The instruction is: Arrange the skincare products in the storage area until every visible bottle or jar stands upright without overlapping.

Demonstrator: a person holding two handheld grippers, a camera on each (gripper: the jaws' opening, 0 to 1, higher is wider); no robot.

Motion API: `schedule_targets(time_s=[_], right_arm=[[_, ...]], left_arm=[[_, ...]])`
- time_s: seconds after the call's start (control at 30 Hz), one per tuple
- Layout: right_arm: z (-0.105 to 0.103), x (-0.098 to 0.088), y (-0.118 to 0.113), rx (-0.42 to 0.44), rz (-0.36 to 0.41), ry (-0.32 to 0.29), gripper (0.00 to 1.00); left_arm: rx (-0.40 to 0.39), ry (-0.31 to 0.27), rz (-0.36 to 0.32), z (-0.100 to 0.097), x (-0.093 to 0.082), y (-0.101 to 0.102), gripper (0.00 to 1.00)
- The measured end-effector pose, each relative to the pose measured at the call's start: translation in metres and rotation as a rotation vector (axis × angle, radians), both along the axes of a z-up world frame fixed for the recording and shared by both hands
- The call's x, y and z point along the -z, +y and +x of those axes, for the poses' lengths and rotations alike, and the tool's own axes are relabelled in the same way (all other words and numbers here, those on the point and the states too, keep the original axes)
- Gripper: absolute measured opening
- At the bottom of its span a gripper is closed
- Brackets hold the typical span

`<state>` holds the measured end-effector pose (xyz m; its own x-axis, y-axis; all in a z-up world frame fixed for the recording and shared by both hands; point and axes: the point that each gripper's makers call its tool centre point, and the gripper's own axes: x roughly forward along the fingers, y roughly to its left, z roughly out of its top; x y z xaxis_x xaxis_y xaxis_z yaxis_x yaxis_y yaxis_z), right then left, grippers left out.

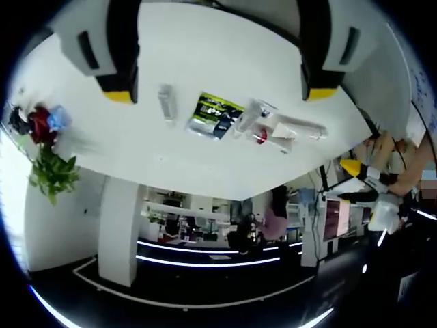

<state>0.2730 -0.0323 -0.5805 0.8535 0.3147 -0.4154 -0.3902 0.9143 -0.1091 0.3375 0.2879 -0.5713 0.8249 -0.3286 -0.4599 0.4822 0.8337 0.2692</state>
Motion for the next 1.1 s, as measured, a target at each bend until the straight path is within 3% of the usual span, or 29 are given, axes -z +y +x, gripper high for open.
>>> schedule_targets(time_s=[0.63, 1.0, 1.1], right_arm=[[-0.004, 0.001, -0.001, 0.000, -0.002, 0.009, 1.00], [-0.005, 0.004, 0.000, -0.009, -0.002, 0.020, 1.00], [-0.005, 0.004, 0.000, -0.011, -0.005, 0.023, 1.00]], left_arm=[[0.268, 0.102, 0.184, 0.046, 0.033, -0.034, 0.87], [0.385, 0.149, 0.273, 0.071, 0.051, -0.048, 0.71], [0.429, 0.158, 0.334, 0.078, 0.057, -0.051, 0.70]])
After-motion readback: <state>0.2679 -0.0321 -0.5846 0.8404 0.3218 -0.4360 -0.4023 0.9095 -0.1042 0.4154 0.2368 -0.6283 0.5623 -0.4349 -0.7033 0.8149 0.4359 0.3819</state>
